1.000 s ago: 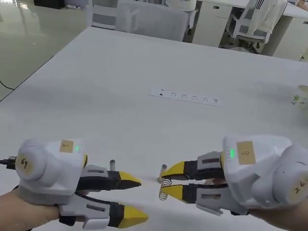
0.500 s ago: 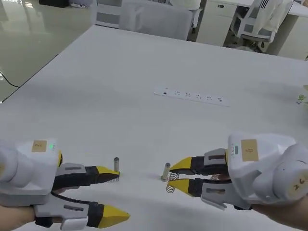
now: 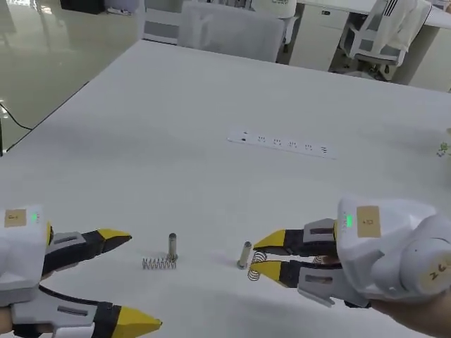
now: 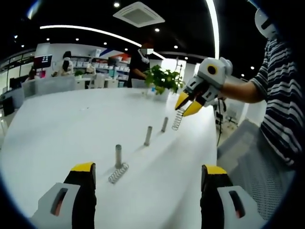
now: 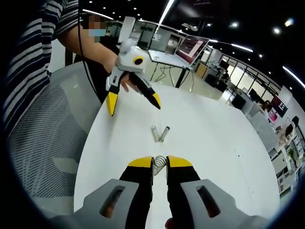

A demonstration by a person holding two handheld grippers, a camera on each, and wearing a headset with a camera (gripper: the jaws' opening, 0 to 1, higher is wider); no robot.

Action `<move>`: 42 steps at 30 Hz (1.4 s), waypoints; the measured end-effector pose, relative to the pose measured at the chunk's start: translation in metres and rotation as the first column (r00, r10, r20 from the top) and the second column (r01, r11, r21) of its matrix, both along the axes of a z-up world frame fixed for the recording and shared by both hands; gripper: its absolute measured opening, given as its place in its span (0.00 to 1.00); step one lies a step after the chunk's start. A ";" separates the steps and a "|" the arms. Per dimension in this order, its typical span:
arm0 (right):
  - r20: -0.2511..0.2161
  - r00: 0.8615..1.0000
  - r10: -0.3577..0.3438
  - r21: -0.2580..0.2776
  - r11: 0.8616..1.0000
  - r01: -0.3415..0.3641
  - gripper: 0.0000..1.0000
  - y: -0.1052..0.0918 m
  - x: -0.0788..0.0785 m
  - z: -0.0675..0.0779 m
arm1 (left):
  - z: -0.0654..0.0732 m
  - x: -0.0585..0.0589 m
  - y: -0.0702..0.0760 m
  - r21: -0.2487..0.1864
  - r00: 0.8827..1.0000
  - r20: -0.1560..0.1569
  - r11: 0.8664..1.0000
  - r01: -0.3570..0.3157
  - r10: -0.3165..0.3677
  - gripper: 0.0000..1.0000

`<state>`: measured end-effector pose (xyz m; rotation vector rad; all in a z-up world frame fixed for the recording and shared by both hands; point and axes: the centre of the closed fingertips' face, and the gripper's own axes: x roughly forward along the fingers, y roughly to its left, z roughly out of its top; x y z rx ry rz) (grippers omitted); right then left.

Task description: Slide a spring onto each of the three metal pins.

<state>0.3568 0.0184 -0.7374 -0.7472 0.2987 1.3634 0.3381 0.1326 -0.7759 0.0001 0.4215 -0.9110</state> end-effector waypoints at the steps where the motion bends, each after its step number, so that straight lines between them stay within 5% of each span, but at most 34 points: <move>1: 0.000 1.000 0.000 -0.001 1.000 0.000 0.07 0.000 0.000 0.000 | 0.000 0.001 0.003 0.001 1.000 0.001 1.000 -0.010 0.010 0.92; 4: 0.002 1.000 -0.007 -0.004 1.000 0.007 0.07 -0.001 0.004 -0.002 | 0.000 0.004 0.008 -0.004 0.999 0.000 0.999 -0.032 0.032 0.98; 24: -0.029 0.987 -0.158 0.046 0.986 0.159 0.07 0.003 0.060 -0.004 | 0.003 0.005 0.024 -0.011 0.997 0.004 0.997 -0.073 0.073 0.98; 42: -0.067 0.981 -0.183 0.015 0.983 0.184 0.07 0.009 0.071 -0.027 | -0.001 0.001 0.034 -0.006 0.995 -0.006 0.995 -0.098 0.098 0.98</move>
